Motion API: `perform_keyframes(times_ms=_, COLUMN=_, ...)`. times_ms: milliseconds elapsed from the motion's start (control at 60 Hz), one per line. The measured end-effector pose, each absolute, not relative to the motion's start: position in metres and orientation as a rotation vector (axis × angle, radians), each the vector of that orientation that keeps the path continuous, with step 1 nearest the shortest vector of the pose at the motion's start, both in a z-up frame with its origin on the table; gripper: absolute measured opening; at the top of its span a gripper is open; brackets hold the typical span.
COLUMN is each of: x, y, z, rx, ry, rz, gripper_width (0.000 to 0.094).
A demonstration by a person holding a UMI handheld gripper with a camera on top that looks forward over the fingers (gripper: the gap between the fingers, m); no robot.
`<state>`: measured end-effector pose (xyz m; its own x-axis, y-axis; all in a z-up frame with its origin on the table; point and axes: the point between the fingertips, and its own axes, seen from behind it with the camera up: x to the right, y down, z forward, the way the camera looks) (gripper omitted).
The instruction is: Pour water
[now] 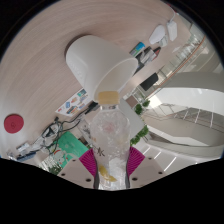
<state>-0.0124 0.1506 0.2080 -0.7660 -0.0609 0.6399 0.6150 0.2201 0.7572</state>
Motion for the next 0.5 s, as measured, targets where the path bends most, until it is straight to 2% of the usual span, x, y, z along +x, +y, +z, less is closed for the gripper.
perform_keyframes(times_ms=117, x=-0.015, y=0.147, z=0.210, rx=-0.480, ry=-1.957, rz=-1.616, gripper_width=0.0346)
perform_keyframes(times_ms=267, x=-0.008, y=0.151, z=0.211, rx=-0.544, ry=-1.929, rz=-1.570, gripper_width=0.0347)
perform_keyframes(times_ms=333, x=-0.016, y=0.159, z=0.217, rx=-0.682, ry=-1.823, rz=-1.414, gripper_width=0.0346)
perform_keyframes(times_ms=383, x=-0.024, y=0.158, z=0.236, rx=-0.824, ry=-1.668, rz=-1.247, gripper_width=0.0347)
perform_keyframes(times_ms=483, x=-0.006, y=0.167, z=0.298, rx=-1.164, ry=-1.160, rz=-0.845, gripper_width=0.0348)
perform_keyframes(times_ms=500, x=0.000, y=0.142, z=0.311, rx=-1.162, ry=-1.020, rz=-0.814, gripper_width=0.0349)
